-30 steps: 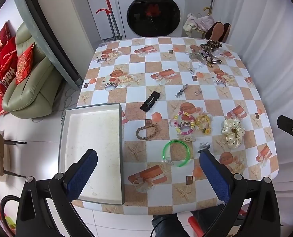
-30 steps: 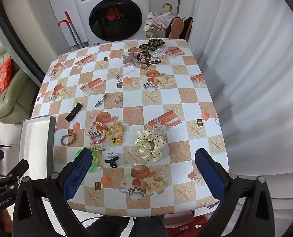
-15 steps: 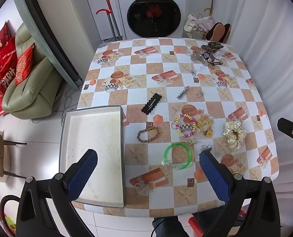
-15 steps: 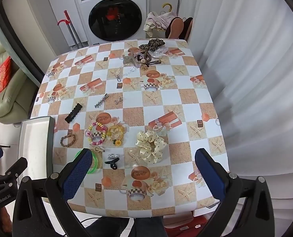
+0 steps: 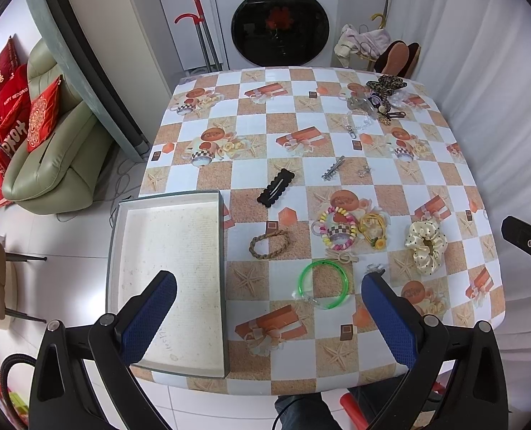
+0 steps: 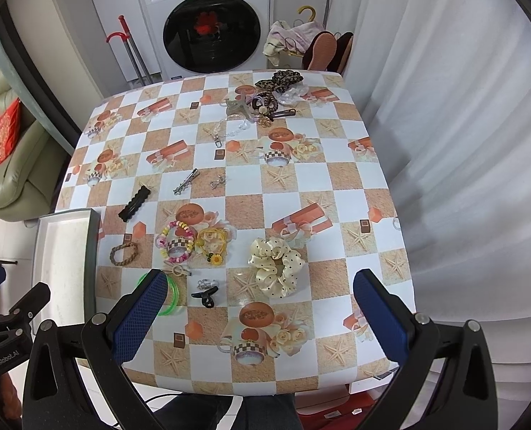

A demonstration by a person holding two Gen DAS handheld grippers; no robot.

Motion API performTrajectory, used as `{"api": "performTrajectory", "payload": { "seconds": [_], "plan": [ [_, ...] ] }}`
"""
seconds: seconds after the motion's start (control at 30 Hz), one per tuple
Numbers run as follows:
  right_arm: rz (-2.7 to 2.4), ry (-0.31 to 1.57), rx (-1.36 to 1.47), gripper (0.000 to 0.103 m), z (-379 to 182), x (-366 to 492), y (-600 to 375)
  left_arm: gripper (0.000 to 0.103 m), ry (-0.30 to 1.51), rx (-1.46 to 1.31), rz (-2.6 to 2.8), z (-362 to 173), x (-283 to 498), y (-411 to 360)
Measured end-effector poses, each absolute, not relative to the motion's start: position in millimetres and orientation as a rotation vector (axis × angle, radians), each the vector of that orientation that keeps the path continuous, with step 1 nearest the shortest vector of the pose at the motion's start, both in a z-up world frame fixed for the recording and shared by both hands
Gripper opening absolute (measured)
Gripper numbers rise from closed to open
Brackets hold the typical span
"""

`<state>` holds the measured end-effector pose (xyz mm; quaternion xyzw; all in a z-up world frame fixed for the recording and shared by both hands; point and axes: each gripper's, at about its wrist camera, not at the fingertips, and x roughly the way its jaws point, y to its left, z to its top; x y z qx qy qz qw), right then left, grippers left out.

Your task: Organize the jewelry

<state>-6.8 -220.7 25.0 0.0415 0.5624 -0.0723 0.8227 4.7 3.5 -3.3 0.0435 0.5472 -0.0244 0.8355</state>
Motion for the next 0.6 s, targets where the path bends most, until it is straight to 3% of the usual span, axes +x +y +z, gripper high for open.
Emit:
{"api": "performTrajectory", "payload": {
  "seconds": [0.6],
  "plan": [
    [-0.157,1.201,0.086,0.103,21.7,-8.7,-218.2,0.103,1.162,0.091,-0.053,-3.9,6.6,4.6]
  ]
}}
